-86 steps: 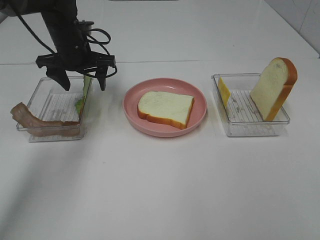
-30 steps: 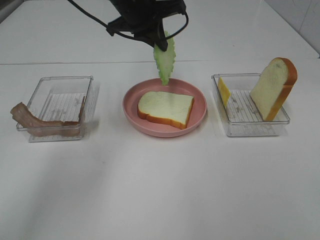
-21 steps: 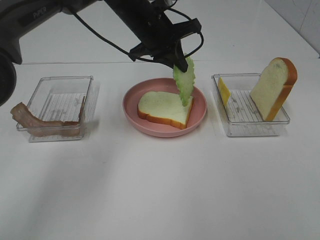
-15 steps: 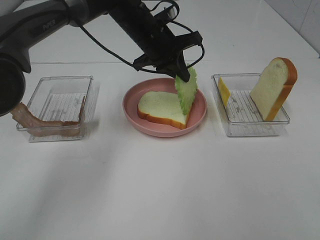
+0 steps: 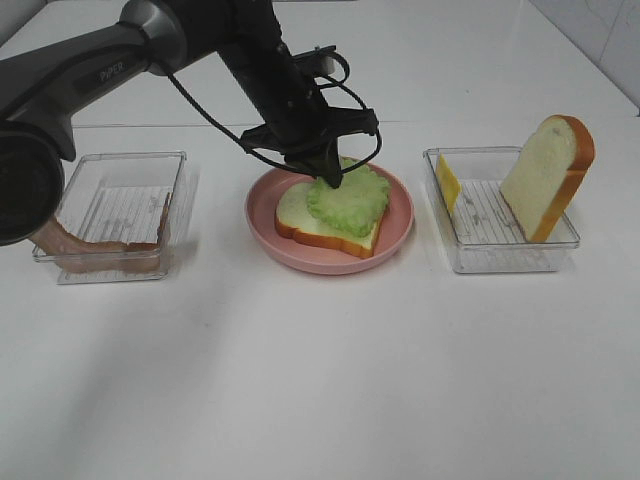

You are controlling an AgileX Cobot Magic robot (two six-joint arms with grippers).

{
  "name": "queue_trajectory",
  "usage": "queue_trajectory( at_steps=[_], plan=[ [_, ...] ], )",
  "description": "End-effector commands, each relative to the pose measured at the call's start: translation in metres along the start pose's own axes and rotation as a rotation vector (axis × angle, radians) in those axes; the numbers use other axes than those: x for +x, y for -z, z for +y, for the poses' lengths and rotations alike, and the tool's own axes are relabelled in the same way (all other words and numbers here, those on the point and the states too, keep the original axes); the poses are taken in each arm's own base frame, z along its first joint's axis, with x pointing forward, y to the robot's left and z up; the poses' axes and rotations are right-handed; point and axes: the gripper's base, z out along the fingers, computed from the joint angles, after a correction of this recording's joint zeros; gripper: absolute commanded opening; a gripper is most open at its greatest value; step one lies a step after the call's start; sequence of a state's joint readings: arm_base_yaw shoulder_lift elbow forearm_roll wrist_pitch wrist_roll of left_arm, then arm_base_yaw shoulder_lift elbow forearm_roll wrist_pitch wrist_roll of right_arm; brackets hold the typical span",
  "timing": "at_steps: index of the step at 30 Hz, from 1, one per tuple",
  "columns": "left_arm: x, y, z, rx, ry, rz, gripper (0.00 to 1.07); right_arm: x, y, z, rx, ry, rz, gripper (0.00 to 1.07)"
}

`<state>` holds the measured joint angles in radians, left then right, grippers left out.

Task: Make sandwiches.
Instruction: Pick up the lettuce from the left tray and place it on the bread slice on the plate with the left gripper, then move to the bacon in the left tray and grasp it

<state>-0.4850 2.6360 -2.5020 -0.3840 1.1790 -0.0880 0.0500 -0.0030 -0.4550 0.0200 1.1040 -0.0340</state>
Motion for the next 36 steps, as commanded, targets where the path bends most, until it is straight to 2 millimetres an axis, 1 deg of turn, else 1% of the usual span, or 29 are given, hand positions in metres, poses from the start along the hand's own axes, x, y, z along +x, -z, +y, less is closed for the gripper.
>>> queue_trajectory(
  at_steps=[1, 9, 10, 11, 12, 13, 14, 15, 16, 17, 18, 19, 20, 21, 22, 23, 24, 25, 26, 27, 30, 32, 35, 36],
  plan=[
    [0.0, 0.002, 0.0, -0.023, -0.008, 0.0, 0.0, 0.003, 0.003, 0.001, -0.001, 0.005, -0.035, 0.8],
    [0.0, 0.002, -0.002, -0.026, -0.017, -0.005, 0.0, 0.003, 0.003, 0.001, -0.001, 0.005, -0.035, 0.8],
    [0.0, 0.002, -0.002, -0.026, -0.014, -0.005, 0.07, 0.003, 0.003, 0.001, -0.001, 0.005, -0.035, 0.8],
    [0.0, 0.002, -0.001, -0.033, -0.011, 0.0, 0.18, 0.003, 0.003, 0.001, -0.001, 0.005, -0.035, 0.8],
    [0.0, 0.002, -0.001, -0.033, -0.011, 0.0, 0.18, 0.003, 0.003, 0.001, -0.001, 0.005, -0.035, 0.8],
    [0.001, 0.002, 0.0, -0.043, -0.008, 0.002, 0.27, 0.003, 0.003, 0.001, -0.001, 0.005, -0.035, 0.8],
    [0.001, 0.002, 0.002, -0.068, 0.005, 0.008, 0.5, 0.003, 0.003, 0.001, -0.001, 0.005, -0.035, 0.8],
    [0.001, 0.002, 0.002, -0.068, 0.005, 0.008, 0.5, 0.003, 0.003, 0.001, -0.001, 0.005, -0.035, 0.8],
    [0.001, 0.002, 0.003, -0.081, 0.01, 0.006, 0.59, 0.003, 0.003, 0.001, -0.001, 0.005, -0.035, 0.8],
    [0.001, 0.002, 0.003, -0.081, 0.01, 0.006, 0.59, 0.003, 0.003, 0.001, -0.001, 0.005, -0.035, 0.8],
    [0.0, 0.004, 0.005, -0.104, 0.015, 0.002, 0.83, 0.003, 0.003, 0.001, -0.001, 0.005, -0.035, 0.8],
    [-0.001, 0.007, 0.004, -0.113, 0.009, -0.006, 0.91, 0.003, 0.003, 0.001, -0.001, 0.005, -0.035, 0.8],
    [-0.001, 0.007, 0.004, -0.113, 0.009, -0.006, 0.91, 0.003, 0.003, 0.001, -0.001, 0.005, -0.035, 0.8],
    [-0.002, 0.009, 0.004, -0.115, 0.005, -0.011, 1.02, 0.003, 0.003, 0.001, -0.001, 0.005, -0.035, 0.8],
    [-0.004, 0.015, 0.001, -0.116, -0.004, -0.025, 1.02, 0.003, 0.003, 0.001, -0.001, 0.005, -0.035, 0.8],
    [-0.004, 0.015, 0.001, -0.116, -0.004, -0.025, 1.02, 0.003, 0.003, 0.001, -0.001, 0.005, -0.035, 0.8],
    [-0.007, 0.023, -0.003, -0.111, -0.012, -0.043, 1.02, 0.003, 0.003, 0.001, -0.001, 0.005, -0.035, 0.8],
    [-0.007, 0.023, -0.003, -0.111, -0.012, -0.043, 1.02, 0.003, 0.003, 0.001, -0.001, 0.005, -0.035, 0.8],
    [-0.009, 0.027, -0.004, -0.111, -0.015, -0.049, 1.02, 0.003, 0.003, 0.001, -0.001, 0.005, -0.035, 0.8],
    [-0.011, 0.038, -0.009, -0.115, -0.029, -0.062, 1.02, 0.003, 0.003, 0.001, -0.001, 0.005, -0.035, 0.8],
    [-0.012, 0.043, -0.01, -0.122, -0.035, -0.066, 1.02, 0.003, 0.003, 0.001, -0.001, 0.005, -0.035, 0.8],
    [-0.018, 0.066, -0.017, -0.132, -0.04, -0.127, 1.02, 0.003, 0.003, 0.001, -0.001, 0.005, -0.035, 0.8],
    [-0.019, 0.07, -0.019, -0.133, -0.041, -0.137, 1.02, 0.003, 0.003, 0.001, -0.001, 0.005, -0.035, 0.8],
    [-0.02, 0.082, -0.023, -0.144, -0.046, -0.161, 1.02, 0.003, 0.003, 0.001, -0.001, 0.005, -0.035, 0.8]
  ],
)
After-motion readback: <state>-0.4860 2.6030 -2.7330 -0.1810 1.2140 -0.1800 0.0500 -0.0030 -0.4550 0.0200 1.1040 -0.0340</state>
